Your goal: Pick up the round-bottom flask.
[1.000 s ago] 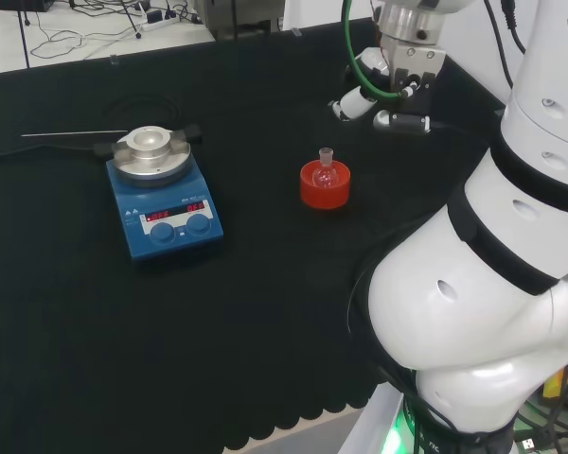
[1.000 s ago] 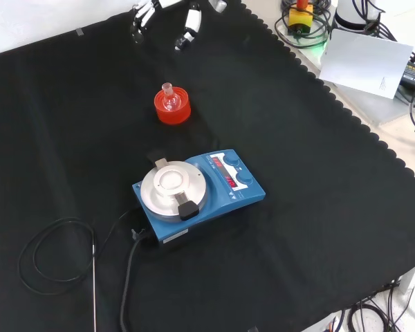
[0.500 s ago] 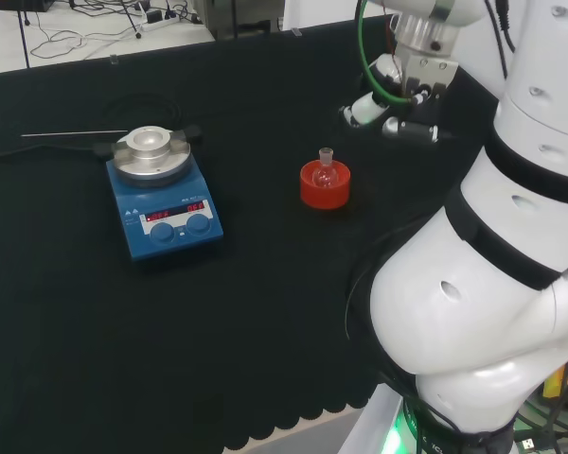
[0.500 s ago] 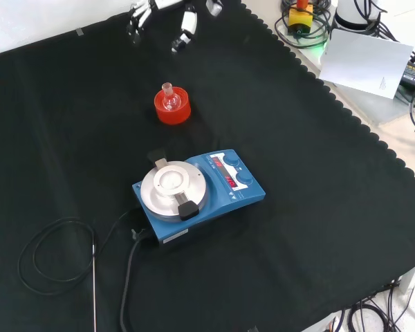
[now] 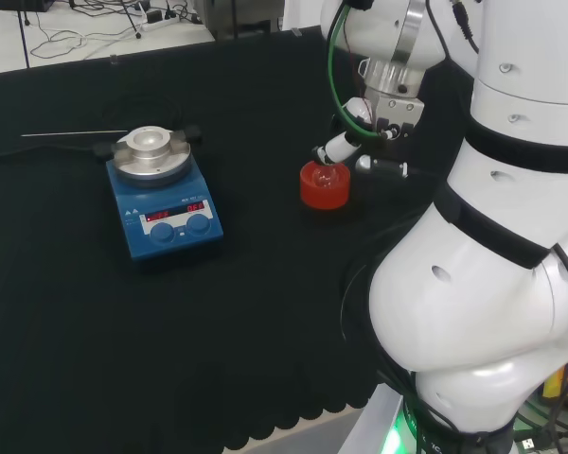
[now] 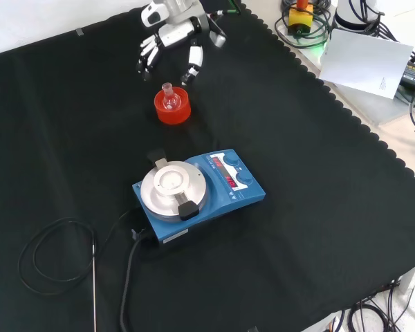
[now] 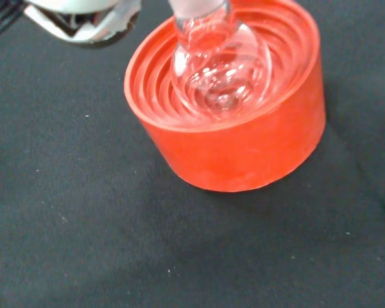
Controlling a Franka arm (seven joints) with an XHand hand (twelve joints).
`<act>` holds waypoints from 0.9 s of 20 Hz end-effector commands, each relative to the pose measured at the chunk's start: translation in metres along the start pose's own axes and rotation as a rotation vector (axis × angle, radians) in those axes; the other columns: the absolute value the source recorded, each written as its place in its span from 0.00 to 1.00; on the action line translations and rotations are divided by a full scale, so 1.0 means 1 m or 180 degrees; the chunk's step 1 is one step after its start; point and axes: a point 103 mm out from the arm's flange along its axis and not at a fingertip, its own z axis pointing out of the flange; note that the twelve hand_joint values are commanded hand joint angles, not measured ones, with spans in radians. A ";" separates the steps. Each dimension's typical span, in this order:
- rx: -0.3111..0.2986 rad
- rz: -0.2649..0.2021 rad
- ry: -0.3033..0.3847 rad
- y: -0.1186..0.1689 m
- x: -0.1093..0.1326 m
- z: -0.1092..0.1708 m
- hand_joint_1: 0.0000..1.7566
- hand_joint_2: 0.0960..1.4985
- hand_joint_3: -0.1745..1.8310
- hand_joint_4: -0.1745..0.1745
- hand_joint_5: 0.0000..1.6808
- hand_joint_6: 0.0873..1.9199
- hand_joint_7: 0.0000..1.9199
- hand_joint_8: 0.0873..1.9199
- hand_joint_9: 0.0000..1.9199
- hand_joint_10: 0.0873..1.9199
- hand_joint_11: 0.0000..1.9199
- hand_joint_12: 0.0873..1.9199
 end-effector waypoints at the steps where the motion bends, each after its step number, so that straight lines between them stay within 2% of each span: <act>1: -0.0116 0.0023 0.0062 0.005 0.000 0.010 0.45 0.33 0.39 0.44 0.34 0.01 0.09 0.32 0.18 0.35 0.04 0.75; 6: -0.0163 0.0085 0.0234 0.009 -0.007 0.017 0.46 0.32 0.38 0.41 0.35 0.02 0.10 0.32 0.20 0.35 0.06 0.74; 10: -0.0144 0.0069 0.0243 0.014 -0.006 0.024 0.47 0.32 0.38 0.39 0.36 0.02 0.11 0.33 0.21 0.35 0.07 0.74; 14: -0.0267 0.0018 0.0231 0.018 -0.007 0.030 0.48 0.32 0.38 0.36 0.36 0.03 0.13 0.33 0.23 0.34 0.08 0.74; 18: -0.0298 0.0039 0.0235 0.023 -0.009 0.033 0.50 0.32 0.38 0.34 0.37 0.03 0.14 0.33 0.24 0.33 0.10 0.73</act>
